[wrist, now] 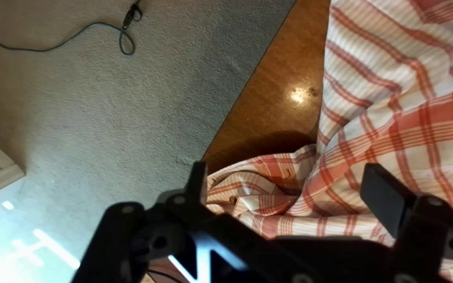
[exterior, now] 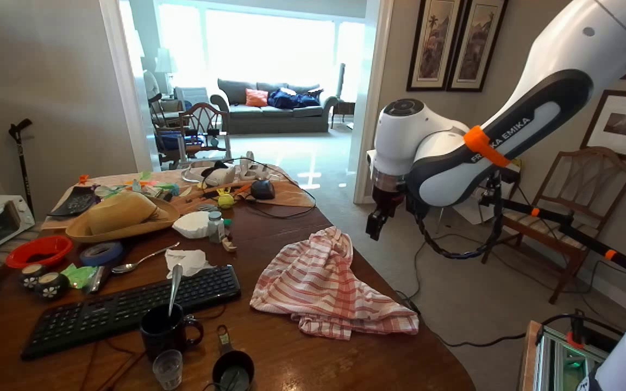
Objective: Move the towel to the left, then unfold the towel
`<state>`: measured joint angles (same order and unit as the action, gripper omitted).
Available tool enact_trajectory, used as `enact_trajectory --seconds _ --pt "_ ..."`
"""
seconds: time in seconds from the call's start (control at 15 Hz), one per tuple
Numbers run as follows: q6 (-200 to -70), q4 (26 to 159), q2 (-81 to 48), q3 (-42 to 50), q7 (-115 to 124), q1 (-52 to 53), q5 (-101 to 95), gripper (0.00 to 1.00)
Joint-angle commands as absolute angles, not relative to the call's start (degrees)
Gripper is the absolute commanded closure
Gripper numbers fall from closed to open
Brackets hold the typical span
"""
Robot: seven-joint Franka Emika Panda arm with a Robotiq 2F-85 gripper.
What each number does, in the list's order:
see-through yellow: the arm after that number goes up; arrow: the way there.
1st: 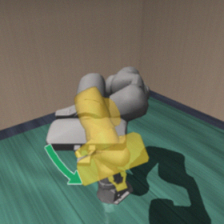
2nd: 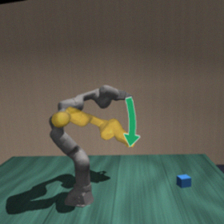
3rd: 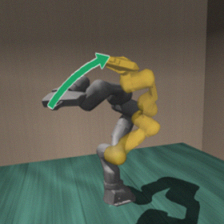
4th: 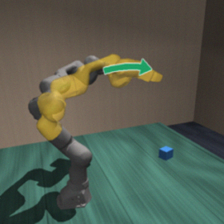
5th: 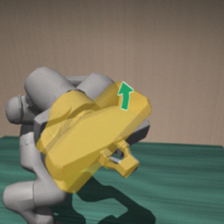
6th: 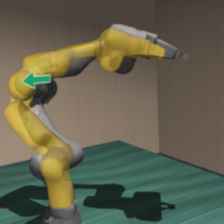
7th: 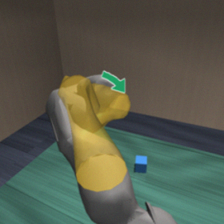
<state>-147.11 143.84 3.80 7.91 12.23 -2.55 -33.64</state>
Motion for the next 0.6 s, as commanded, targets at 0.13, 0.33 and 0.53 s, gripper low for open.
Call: enact_trajectory --seconds 0.13,0.33,0.53 --pt "-140.0 149.3 14.6 6.2 1.1 -3.9 -25.2 0.00" --pt "-141.1 148.0 13.0 5.3 2.0 -4.7 -26.1 0.00" --pt "-141.1 150.2 15.8 5.0 0.7 -4.8 -25.6 0.00"
